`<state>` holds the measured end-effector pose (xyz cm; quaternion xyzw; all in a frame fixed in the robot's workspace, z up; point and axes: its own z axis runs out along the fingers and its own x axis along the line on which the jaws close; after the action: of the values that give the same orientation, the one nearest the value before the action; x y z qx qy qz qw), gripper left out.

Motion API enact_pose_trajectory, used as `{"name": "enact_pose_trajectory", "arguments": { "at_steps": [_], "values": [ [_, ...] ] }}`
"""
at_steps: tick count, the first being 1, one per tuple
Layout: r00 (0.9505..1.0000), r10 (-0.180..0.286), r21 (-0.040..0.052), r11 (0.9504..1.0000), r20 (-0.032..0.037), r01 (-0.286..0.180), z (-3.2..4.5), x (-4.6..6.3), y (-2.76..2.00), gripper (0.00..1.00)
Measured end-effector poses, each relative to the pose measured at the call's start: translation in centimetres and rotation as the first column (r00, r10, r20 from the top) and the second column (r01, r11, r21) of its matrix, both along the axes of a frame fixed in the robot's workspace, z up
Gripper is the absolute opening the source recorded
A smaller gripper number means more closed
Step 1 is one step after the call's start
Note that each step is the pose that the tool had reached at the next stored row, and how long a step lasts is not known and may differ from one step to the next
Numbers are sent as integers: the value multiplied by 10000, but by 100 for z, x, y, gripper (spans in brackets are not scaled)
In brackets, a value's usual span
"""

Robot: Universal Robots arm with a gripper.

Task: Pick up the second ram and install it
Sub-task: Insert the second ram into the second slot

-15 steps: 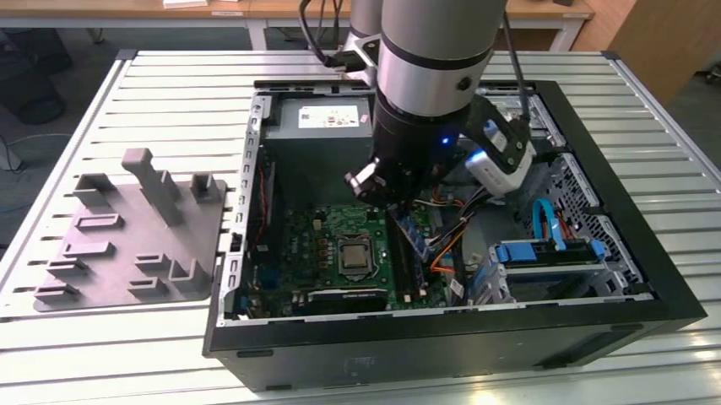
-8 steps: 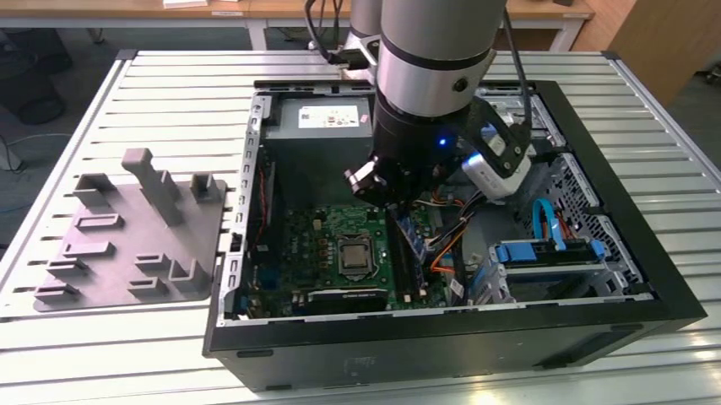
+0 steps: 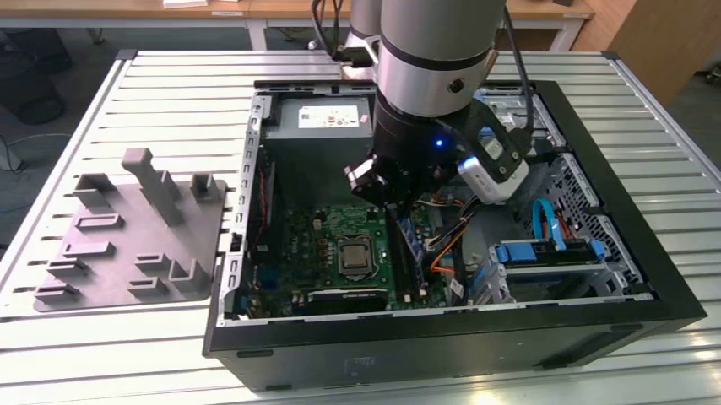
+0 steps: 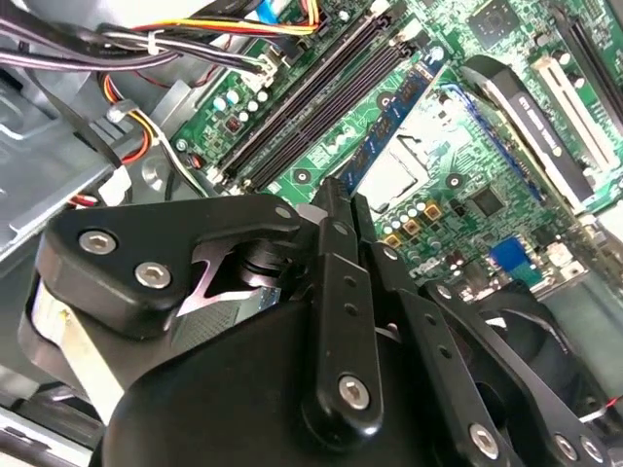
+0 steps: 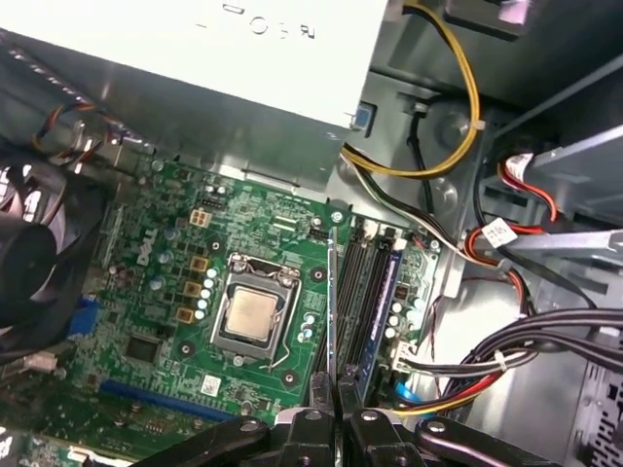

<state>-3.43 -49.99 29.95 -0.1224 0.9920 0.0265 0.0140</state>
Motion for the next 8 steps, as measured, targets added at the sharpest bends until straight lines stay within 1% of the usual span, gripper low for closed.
{"name": "enact_pose_trajectory", "arguments": {
  "at_steps": [4,8],
  "values": [
    [9993,-381,0,9993,0,381,-2,0,0,14],
    [9972,-751,1,9972,0,751,-4,0,0,14]
  ]
}}
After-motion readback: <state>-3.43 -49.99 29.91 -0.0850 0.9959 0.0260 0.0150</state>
